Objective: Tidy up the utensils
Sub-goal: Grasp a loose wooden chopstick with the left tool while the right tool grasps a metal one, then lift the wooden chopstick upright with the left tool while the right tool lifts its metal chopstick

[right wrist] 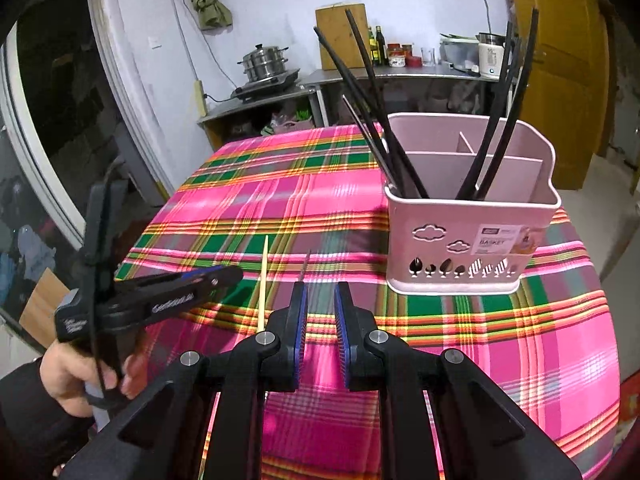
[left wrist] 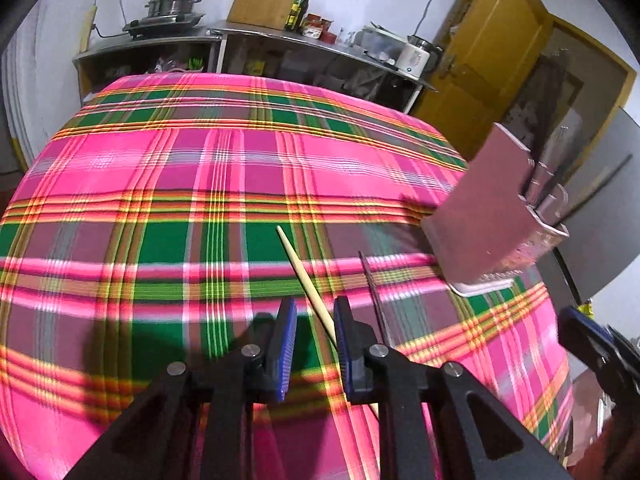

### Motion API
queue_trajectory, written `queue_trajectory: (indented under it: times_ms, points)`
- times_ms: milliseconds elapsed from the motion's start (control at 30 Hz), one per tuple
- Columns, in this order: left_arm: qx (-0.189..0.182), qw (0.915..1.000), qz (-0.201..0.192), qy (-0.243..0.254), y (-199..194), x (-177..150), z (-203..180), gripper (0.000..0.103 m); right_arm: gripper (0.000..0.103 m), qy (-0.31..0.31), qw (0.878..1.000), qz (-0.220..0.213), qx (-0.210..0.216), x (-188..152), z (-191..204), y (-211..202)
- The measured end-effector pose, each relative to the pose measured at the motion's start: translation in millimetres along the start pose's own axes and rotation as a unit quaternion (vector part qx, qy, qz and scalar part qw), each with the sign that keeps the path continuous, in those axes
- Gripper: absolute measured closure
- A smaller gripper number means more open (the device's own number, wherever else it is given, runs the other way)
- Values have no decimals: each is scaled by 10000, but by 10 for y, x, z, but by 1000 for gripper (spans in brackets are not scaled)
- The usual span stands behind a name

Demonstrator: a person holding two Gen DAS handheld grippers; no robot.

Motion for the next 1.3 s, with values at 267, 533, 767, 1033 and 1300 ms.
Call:
queue_trajectory:
  times_ms: [267, 533, 767, 1033, 1300]
  points:
    - [245, 9996, 104, -2, 328, 189, 40, 84, 89, 11, 9999, 163, 26, -6, -15, 155]
    - [439, 9975, 3, 550, 314, 133, 68, 94, 89, -102, 9994, 322, 75, 7, 90, 367]
    - [497, 9975, 4, 503, 116, -44, 349, 97, 89, -170, 9982, 542, 190, 50, 208, 673]
    - [504, 9986, 4, 140, -46, -184, 604, 96, 89, -224, 9954, 927, 109, 145, 285, 1151]
    - [596, 9977, 181, 274, -15, -139, 579, 97, 89, -319, 9930, 1125, -140, 239, 316, 1386]
Point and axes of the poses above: each gripper's, at about its wrist camera, not at the fingertips, and y roughly the way its jaws point, z to its left, x to its top, the point moved 5 cm from there along y, roughly the way its jaws point, and after that the axes turned 11 degrees about z, right-handed, at the moved point
